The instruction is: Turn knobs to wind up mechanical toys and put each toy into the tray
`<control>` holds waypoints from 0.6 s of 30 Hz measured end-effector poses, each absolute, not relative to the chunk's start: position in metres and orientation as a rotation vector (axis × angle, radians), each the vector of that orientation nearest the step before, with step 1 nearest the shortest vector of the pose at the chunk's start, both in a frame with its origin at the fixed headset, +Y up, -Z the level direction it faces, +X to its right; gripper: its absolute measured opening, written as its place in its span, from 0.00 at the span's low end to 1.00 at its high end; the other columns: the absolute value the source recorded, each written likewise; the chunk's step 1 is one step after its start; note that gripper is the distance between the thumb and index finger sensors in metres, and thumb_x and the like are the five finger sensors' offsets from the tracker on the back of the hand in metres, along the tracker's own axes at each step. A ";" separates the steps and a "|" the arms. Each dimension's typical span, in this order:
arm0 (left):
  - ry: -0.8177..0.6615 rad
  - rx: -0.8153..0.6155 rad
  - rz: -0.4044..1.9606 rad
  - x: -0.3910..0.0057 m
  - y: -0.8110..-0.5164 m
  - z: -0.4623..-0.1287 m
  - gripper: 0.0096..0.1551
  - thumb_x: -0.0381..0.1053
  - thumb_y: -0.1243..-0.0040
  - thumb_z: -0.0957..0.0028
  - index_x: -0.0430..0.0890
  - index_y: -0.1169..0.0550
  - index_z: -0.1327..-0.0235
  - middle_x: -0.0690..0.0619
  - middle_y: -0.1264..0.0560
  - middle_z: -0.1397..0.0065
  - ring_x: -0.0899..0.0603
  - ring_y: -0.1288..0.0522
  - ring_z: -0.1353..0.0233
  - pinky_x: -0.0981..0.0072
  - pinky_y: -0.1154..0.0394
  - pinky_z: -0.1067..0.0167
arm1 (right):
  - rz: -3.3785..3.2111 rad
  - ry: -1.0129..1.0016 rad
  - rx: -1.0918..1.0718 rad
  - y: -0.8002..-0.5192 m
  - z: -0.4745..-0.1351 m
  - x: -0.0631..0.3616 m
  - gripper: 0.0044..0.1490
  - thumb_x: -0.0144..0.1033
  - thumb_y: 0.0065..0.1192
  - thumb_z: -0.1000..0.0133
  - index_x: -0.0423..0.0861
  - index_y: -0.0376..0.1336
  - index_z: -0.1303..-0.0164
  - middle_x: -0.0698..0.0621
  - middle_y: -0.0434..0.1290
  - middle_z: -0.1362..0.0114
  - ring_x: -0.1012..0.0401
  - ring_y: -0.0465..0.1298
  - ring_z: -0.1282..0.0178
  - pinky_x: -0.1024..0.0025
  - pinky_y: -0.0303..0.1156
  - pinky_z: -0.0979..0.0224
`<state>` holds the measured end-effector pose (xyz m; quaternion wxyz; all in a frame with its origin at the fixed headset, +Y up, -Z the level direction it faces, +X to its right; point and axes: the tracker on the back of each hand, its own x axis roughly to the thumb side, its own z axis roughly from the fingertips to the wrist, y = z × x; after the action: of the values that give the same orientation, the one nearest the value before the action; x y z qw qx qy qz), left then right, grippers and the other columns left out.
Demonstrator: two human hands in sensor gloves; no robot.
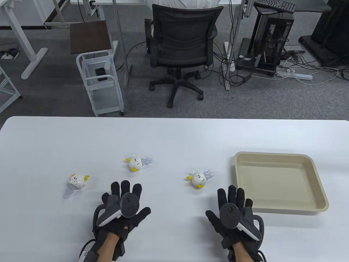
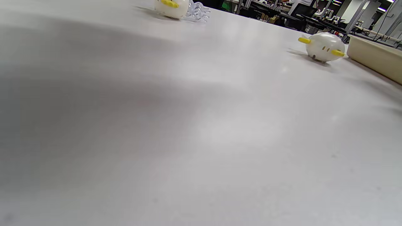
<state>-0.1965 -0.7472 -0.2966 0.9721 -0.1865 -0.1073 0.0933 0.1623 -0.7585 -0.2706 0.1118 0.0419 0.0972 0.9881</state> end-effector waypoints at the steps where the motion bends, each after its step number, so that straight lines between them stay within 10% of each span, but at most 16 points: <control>1: -0.217 -0.378 0.203 -0.198 -0.747 -0.296 0.57 0.76 0.64 0.42 0.48 0.67 0.15 0.32 0.74 0.19 0.20 0.78 0.23 0.15 0.68 0.37 | 2.900 0.284 0.125 -0.759 -0.271 0.162 0.56 0.66 0.43 0.29 0.44 0.27 0.10 0.30 0.26 0.13 0.32 0.25 0.18 0.26 0.30 0.20; 12: -0.203 -0.384 0.202 -0.198 -0.748 -0.298 0.57 0.76 0.64 0.42 0.47 0.66 0.15 0.32 0.73 0.18 0.20 0.77 0.22 0.15 0.67 0.36 | 2.895 0.285 0.132 -0.760 -0.271 0.160 0.56 0.66 0.43 0.29 0.44 0.27 0.10 0.31 0.26 0.13 0.33 0.25 0.18 0.26 0.30 0.20; 18: -0.172 -0.235 0.203 -0.194 -0.711 -0.356 0.59 0.75 0.57 0.44 0.45 0.62 0.14 0.32 0.61 0.13 0.19 0.58 0.16 0.23 0.50 0.24 | 2.888 0.259 0.124 -0.759 -0.270 0.161 0.56 0.66 0.44 0.29 0.44 0.28 0.10 0.30 0.26 0.13 0.32 0.26 0.18 0.25 0.30 0.20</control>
<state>-0.1941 -0.7107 -0.3562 0.9843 -0.1170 -0.0854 0.1010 0.1614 -0.7592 -0.2702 0.1196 0.0425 0.0885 0.9880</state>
